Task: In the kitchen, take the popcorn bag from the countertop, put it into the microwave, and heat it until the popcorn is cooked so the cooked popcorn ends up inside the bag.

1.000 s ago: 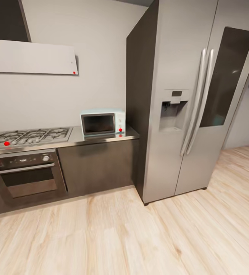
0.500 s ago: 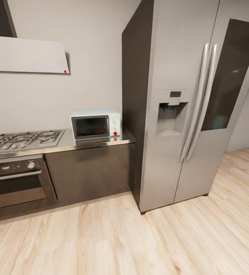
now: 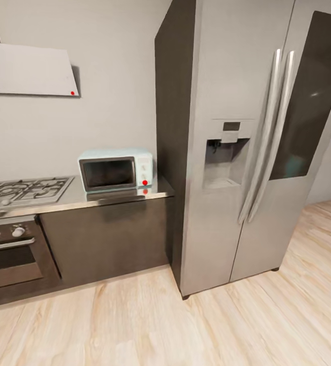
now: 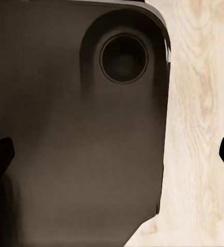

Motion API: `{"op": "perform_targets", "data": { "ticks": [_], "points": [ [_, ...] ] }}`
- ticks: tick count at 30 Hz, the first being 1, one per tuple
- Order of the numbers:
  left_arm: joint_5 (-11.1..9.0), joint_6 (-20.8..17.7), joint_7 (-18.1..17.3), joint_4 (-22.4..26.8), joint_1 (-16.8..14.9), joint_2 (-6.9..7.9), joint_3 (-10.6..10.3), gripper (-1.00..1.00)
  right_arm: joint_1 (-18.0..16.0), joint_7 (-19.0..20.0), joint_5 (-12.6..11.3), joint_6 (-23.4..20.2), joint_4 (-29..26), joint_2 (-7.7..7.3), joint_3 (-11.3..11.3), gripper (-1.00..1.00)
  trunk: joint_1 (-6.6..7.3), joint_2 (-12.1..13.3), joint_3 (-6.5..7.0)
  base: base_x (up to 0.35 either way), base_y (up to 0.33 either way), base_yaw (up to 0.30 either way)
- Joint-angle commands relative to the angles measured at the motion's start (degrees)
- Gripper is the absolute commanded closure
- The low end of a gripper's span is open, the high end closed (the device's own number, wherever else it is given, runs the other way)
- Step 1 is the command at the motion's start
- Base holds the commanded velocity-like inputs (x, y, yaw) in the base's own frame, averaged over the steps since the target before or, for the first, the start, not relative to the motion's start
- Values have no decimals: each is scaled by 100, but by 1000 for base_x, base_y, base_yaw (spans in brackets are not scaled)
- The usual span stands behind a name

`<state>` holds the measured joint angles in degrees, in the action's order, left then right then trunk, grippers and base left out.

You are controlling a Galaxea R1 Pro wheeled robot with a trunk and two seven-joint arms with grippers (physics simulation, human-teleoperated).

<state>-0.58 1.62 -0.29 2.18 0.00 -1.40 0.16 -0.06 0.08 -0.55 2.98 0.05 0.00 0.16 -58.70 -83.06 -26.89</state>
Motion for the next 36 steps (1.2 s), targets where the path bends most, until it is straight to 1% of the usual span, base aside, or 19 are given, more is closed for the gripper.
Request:
{"op": "perform_targets", "data": {
  "ticks": [1,6,9,13,16,27,28,31,32,34,36],
  "points": [
    [-5,14,-4,2,0,0,1,-100,-1,1,-6,18,1,3,2,-100,-3,-2,-4,317,-158,0],
    [-4,19,-6,2,0,0,7,-100,-2,1,-6,22,-3,8,2,-100,-3,-2,-4,317,-149,5],
    [-5,22,-6,8,0,3,9,-100,-3,1,-9,26,0,9,2,-100,-3,-2,-4,263,-41,172],
    [-150,22,-6,11,0,8,4,-100,-3,1,-8,27,1,9,2,-100,-3,-2,-4,44,-6,256],
    [-209,22,-6,11,0,10,2,-100,-3,1,-7,27,-1,9,2,-100,-3,-2,-4,5,-1,267],
    [-241,27,1,11,0,9,10,-100,-3,1,-6,27,-1,9,2,-100,-3,-2,-4,0,0,269],
    [-317,29,0,11,0,13,9,-100,-2,1,-6,27,-2,9,2,-100,-3,-2,-4,0,0,269],
    [-650,31,1,11,0,21,3,-100,-2,1,-6,27,-2,9,3,-100,-3,-2,-4,0,0,269],
    [-789,31,2,11,0,26,2,-100,-2,1,-6,27,0,9,4,-100,-3,-2,-4,0,0,269],
    [-1201,31,-5,11,0,29,-3,-100,-1,-3,-6,27,0,9,2,-100,-3,-2,-4,0,0,269],
    [-1324,31,-6,11,0,33,-6,-100,-2,0,-3,27,1,9,7,-100,-3,-2,-4,0,0,269]
  ]
}}
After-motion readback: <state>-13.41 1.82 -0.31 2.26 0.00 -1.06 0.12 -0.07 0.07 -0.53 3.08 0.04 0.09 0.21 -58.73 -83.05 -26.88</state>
